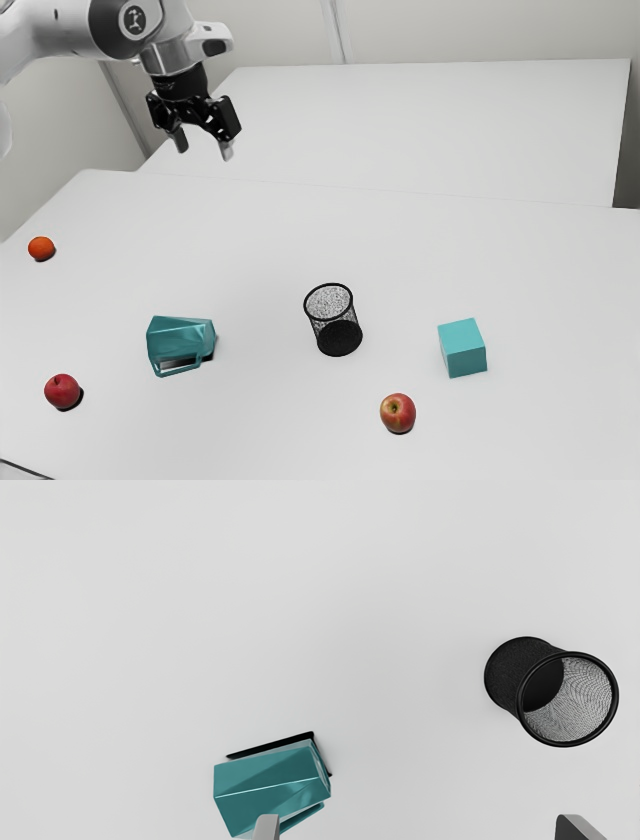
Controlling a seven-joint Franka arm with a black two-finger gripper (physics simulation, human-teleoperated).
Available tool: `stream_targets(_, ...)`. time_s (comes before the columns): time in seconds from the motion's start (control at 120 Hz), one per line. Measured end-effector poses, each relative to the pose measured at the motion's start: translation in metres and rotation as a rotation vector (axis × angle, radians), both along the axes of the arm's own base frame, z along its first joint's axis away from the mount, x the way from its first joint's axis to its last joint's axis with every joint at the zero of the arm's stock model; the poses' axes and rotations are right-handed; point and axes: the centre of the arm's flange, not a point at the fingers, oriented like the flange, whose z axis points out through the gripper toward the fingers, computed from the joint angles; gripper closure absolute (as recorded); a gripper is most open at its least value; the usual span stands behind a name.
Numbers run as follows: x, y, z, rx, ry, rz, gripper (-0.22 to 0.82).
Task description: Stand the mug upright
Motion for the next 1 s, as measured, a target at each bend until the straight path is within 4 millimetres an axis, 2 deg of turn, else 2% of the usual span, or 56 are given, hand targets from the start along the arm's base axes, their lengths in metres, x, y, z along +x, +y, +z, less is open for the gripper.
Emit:
stream_targets(0.267,-0.004,0.006,-0.002,-0.009,0.011,0.032,0.00)
stream_targets(0.333,-0.007,0.007,-0.015,-0.024,0.041,0.042,0.00)
stream_targets(0.475,-0.026,0.015,-0.036,-0.092,0.096,0.076,0.00)
stream_targets(0.567,-0.042,0.022,-0.061,-0.155,0.130,0.088,0.00)
stream_targets(0.625,-0.054,0.034,-0.074,-0.192,0.136,0.103,0.00)
stream_targets(0.758,-0.082,0.075,-0.106,-0.285,0.119,0.164,0.00)
stream_targets(0.9,-0.101,0.107,-0.149,-0.404,0.104,0.205,0.00)
stream_targets(1.0,-0.115,0.129,-0.173,-0.472,0.077,0.223,0.00)
